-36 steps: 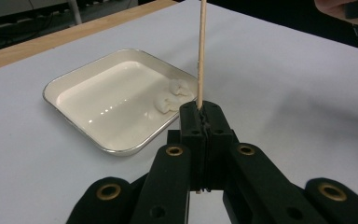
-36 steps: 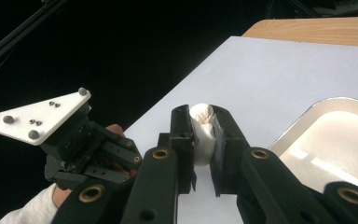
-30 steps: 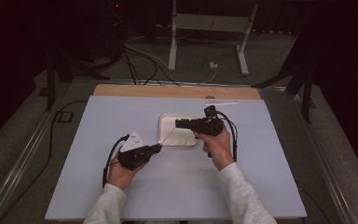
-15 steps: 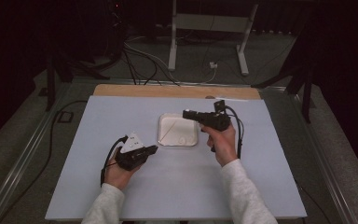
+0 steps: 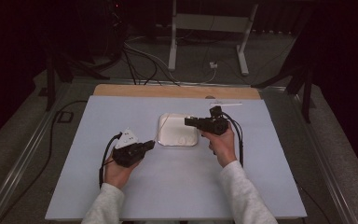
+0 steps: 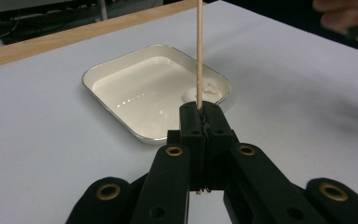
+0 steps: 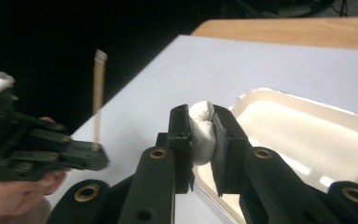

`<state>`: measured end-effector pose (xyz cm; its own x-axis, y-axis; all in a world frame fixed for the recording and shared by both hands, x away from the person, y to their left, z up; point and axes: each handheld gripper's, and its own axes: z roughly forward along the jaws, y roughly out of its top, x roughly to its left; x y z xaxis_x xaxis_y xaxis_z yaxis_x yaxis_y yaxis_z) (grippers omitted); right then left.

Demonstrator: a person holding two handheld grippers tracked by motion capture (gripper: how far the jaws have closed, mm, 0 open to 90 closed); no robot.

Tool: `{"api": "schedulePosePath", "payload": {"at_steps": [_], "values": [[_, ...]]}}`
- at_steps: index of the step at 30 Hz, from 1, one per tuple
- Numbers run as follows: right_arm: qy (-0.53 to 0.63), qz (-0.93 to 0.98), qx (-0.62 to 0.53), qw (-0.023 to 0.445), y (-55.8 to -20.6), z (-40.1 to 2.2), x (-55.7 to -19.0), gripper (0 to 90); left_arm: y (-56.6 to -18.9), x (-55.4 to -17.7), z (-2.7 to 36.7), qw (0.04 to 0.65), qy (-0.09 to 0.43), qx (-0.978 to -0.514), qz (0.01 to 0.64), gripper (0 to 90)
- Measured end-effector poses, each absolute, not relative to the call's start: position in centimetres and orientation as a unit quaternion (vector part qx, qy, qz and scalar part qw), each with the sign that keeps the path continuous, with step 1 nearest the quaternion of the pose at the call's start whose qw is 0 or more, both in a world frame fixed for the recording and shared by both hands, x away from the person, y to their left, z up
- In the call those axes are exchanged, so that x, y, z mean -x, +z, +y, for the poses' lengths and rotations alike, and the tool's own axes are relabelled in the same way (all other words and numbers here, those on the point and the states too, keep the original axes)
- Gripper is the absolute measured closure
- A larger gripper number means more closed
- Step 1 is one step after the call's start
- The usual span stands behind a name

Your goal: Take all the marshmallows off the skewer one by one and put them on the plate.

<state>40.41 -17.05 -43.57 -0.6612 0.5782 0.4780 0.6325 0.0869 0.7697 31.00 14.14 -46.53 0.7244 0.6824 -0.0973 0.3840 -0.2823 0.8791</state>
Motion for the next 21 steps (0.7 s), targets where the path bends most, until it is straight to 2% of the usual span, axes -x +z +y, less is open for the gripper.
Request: {"api": "schedulePosePath", "payload": {"at_steps": [21], "values": [[-0.474, -0.751, 0.46, -0.026, -47.5, -15.9, -41.5, 77.9, -45.6, -31.0, 12.9, 0.503, 0.144, -0.777, 0.351, 90.0]]}}
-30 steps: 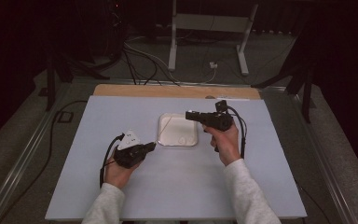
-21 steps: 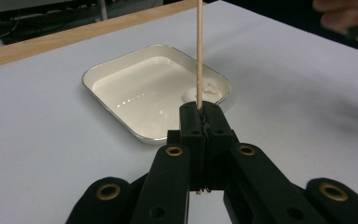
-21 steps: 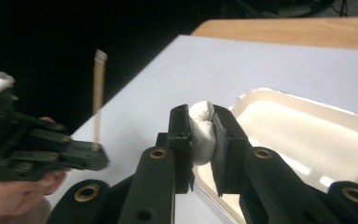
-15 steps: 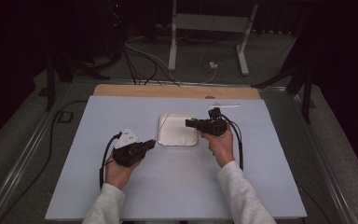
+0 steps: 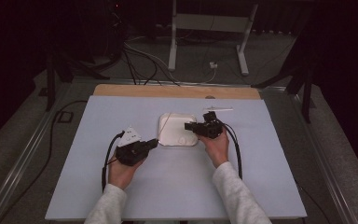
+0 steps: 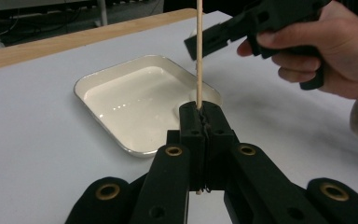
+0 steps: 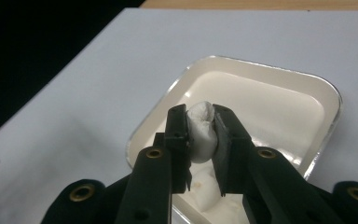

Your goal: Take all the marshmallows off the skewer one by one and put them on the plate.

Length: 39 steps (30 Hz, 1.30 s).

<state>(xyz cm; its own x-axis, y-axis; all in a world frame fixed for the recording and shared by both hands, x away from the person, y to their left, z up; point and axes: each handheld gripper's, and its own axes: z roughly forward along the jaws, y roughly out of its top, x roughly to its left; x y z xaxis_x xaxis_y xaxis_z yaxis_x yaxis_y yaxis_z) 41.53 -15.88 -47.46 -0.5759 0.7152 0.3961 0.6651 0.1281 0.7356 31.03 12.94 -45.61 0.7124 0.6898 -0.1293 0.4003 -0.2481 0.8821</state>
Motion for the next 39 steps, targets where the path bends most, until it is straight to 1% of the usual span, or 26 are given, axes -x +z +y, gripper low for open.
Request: {"api": "schedulePosePath", "payload": {"at_steps": [5, 8, 10, 11, 13, 15, 17, 18, 20, 22, 24, 39], "values": [[0.46, 0.756, -0.464, 0.035, -47.9, -15.6, -41.7, 77.6, -45.3, -31.2, 12.5, 0.503, 0.143, -0.776, 0.353, 90.0], [0.446, 0.762, -0.467, 0.045, -48.2, -15.5, -41.8, 75.3, -45.1, -31.4, 12.1, 0.502, 0.142, -0.777, 0.354, 90.0], [0.439, 0.763, -0.471, 0.046, -48.4, -15.5, -41.8, 71.4, -45.0, -31.6, 11.9, 0.5, 0.141, -0.779, 0.352, 90.0], [0.437, 0.763, -0.475, 0.047, -48.5, -15.5, -41.8, 67.4, -44.9, -31.6, 11.8, 0.499, 0.141, -0.78, 0.352, 90.0], [0.429, 0.764, -0.48, 0.046, -48.6, -15.5, -42.0, 54.9, -44.8, -31.8, 11.5, 0.497, 0.141, -0.781, 0.35, 90.0], [0.419, 0.765, -0.486, 0.051, -48.7, -15.5, -42.0, 46.2, -44.8, -32.0, 11.3, 0.497, 0.14, -0.78, 0.352, 90.0], [0.429, 0.759, -0.488, 0.038, -48.7, -15.7, -41.9, 38.0, -44.8, -32.2, 11.3, 0.497, 0.139, -0.78, 0.355, 90.0], [0.431, 0.758, -0.488, 0.041, -48.6, -15.7, -41.8, 31.4, -44.9, -32.4, 11.3, 0.496, 0.139, -0.779, 0.357, 90.0], [0.434, 0.755, -0.489, 0.047, -48.4, -15.9, -41.5, 25.2, -44.9, -32.7, 11.2, 0.497, 0.136, -0.775, 0.365, 90.0], [0.441, 0.75, -0.491, 0.044, -48.1, -16.1, -41.3, 19.4, -45.0, -33.0, 11.1, 0.497, 0.134, -0.771, 0.375, 90.0], [0.448, 0.747, -0.489, 0.045, -47.8, -16.2, -41.0, 15.1, -45.1, -33.3, 11.1, 0.497, 0.132, -0.769, 0.379, 90.0], [0.458, 0.763, -0.45, 0.075, -45.8, -16.5, -37.8, 14.9, -45.9, -35.2, 9.5, 0.495, 0.127, -0.759, 0.403, 90.0]]}}
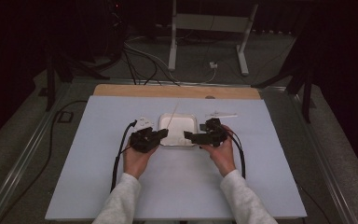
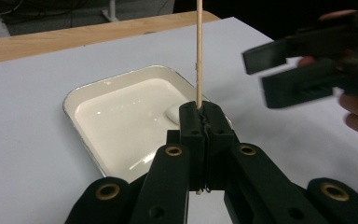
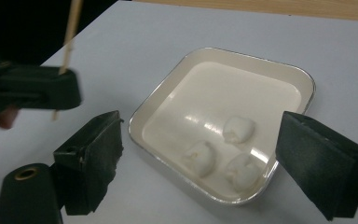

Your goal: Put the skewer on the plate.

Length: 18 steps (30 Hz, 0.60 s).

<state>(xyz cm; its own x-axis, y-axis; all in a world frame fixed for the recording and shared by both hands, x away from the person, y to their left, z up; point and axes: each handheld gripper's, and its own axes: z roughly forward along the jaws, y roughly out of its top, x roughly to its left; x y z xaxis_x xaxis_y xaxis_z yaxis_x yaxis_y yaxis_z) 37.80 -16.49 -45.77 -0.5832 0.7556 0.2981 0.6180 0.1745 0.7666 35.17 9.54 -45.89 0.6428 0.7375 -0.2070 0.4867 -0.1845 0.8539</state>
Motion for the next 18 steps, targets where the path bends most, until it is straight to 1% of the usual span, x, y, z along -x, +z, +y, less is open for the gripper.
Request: {"api": "schedulePosePath", "payload": {"at_steps": [7, 18], "values": [[0.464, 0.759, -0.447, 0.094, -45.4, -17.7, -36.4, 14.9, -46.5, -36.0, 9.0, 0.493, 0.123, -0.753, 0.419, 90.0], [0.47, 0.749, -0.456, 0.099, -45.3, -21.0, -34.3, 14.5, -48.1, -37.2, 8.4, 0.472, 0.11, -0.753, 0.444, 90.0]]}}
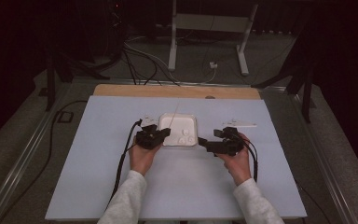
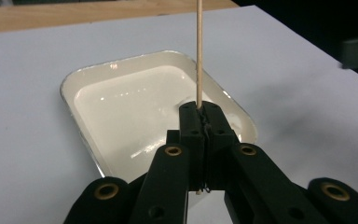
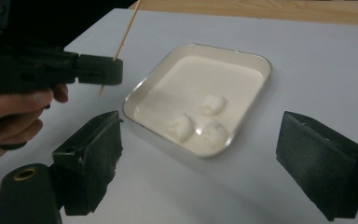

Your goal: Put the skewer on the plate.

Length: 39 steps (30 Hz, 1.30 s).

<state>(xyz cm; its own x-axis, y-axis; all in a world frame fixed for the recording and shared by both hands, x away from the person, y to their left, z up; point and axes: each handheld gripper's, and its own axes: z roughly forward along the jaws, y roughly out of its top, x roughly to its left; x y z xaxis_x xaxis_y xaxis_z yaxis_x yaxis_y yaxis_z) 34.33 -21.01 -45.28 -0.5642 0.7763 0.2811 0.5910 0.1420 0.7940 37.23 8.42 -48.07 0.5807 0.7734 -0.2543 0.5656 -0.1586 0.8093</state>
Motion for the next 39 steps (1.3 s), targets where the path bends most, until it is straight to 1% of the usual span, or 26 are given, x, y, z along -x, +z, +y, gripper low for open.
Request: {"api": "schedulePosePath", "payload": {"at_steps": [7, 14, 28, 39], "values": [[0.466, 0.747, -0.461, 0.111, -45.5, -23.3, -32.8, 14.1, -49.0, -37.9, 8.3, 0.462, 0.105, -0.752, 0.458, 90.0], [0.468, 0.741, -0.47, 0.105, -46.1, -25.0, -32.1, 14.4, -49.9, -38.4, 7.8, 0.453, 0.1, -0.749, 0.473, 89.9], [0.478, 0.736, -0.469, 0.104, -45.9, -25.1, -31.9, 15.0, -51.7, -39.0, 7.6, 0.423, 0.093, -0.743, 0.511, 89.4], [0.48, 0.735, -0.467, 0.106, -45.7, -25.2, -31.8, 15.2, -52.6, -39.2, 7.9, 0.418, 0.083, -0.729, 0.536, 88.3]]}}
